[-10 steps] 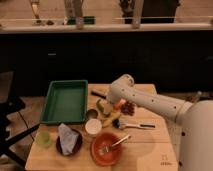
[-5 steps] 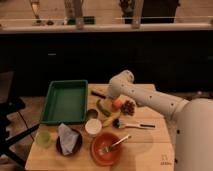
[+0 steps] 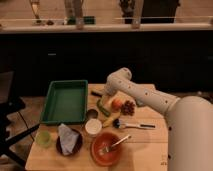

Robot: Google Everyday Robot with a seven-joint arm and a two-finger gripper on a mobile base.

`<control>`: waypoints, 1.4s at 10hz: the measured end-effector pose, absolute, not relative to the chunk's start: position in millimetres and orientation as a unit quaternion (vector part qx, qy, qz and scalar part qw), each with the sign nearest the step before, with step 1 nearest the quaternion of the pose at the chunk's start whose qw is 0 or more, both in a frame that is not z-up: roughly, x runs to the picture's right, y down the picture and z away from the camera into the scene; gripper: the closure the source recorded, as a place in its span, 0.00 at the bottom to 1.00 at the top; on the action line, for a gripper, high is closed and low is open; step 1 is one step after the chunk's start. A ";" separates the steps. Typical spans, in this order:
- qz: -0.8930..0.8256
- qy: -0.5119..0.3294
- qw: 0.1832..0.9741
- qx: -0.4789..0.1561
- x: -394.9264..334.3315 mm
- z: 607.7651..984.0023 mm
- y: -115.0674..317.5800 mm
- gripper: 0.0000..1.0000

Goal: Wipe table surface with eraser

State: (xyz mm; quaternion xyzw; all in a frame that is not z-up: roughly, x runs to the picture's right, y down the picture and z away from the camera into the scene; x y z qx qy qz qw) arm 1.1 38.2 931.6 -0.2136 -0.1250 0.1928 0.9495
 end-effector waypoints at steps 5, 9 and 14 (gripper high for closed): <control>0.217 -0.148 0.942 -0.211 8.4 945.9 26.4 0.20; 0.230 -0.156 0.936 -0.218 17.4 956.4 22.7 0.20; 0.235 -0.159 0.932 -0.227 19.4 973.6 14.3 0.20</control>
